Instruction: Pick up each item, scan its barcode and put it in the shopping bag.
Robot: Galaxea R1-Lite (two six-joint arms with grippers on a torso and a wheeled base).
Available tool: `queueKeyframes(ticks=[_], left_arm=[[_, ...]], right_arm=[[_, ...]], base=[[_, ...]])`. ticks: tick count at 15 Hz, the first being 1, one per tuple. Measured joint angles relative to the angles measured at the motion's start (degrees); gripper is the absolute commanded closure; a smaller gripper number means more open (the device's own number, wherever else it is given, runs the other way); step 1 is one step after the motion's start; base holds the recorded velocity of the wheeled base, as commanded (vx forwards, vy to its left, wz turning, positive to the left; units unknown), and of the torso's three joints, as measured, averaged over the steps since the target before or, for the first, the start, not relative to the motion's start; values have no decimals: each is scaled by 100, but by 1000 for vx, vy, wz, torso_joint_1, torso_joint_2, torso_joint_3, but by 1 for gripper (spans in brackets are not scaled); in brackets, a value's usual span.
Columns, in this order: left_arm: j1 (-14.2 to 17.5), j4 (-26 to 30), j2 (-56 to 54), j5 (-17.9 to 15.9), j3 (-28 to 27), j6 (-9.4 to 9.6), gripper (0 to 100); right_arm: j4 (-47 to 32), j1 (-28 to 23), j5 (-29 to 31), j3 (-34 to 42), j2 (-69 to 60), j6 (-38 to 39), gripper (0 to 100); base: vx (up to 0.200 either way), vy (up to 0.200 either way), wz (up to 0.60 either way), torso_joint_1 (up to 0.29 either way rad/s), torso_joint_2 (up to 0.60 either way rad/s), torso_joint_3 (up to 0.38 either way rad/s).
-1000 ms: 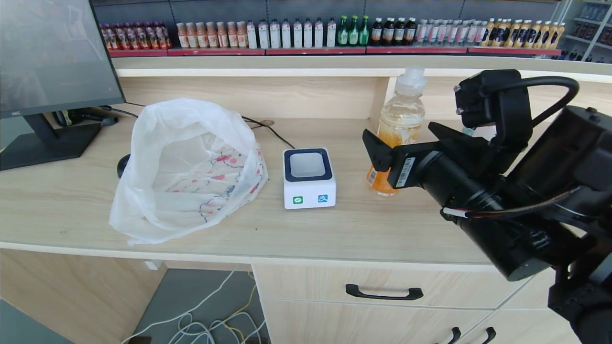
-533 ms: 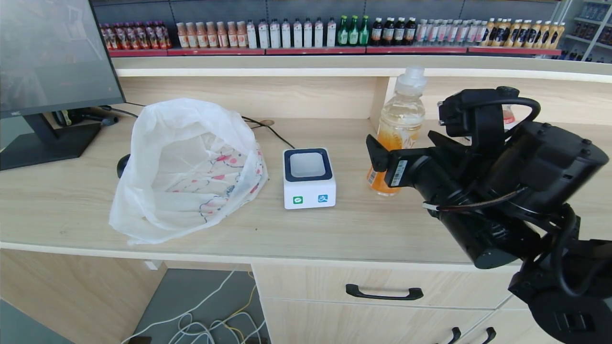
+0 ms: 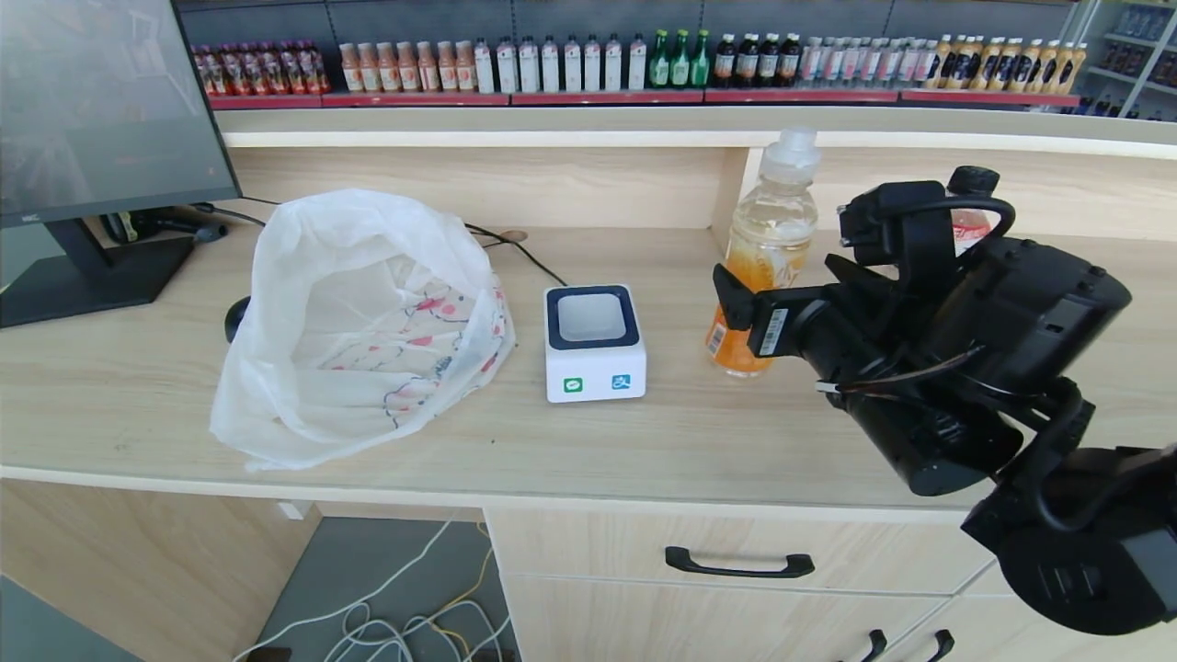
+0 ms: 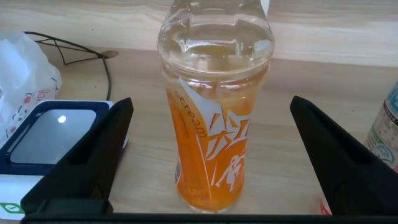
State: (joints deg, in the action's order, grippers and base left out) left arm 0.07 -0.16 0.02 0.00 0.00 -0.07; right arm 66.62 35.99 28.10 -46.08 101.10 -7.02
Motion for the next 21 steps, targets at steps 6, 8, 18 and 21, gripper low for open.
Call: queueKeyframes(ticks=[6, 8, 18, 21], left_arm=[[-2, 0, 0, 0, 0, 0, 0], [0, 0, 0, 0, 0, 0, 0], [2, 0, 0, 0, 0, 0, 0], [2, 0, 0, 0, 0, 0, 0]], right_arm=[[0, -200, -137, -212, 168, 2, 0], [2, -245, -188, -306, 245, 0, 0], [139, -401, -207, -1047, 819, -4, 0], [139, -460, -218, -1111, 894, -4, 0]], base=[[0, 0, 0, 0, 0, 0], [0, 0, 0, 0, 0, 0], [0, 0, 0, 0, 0, 0], [0, 0, 0, 0, 0, 0]])
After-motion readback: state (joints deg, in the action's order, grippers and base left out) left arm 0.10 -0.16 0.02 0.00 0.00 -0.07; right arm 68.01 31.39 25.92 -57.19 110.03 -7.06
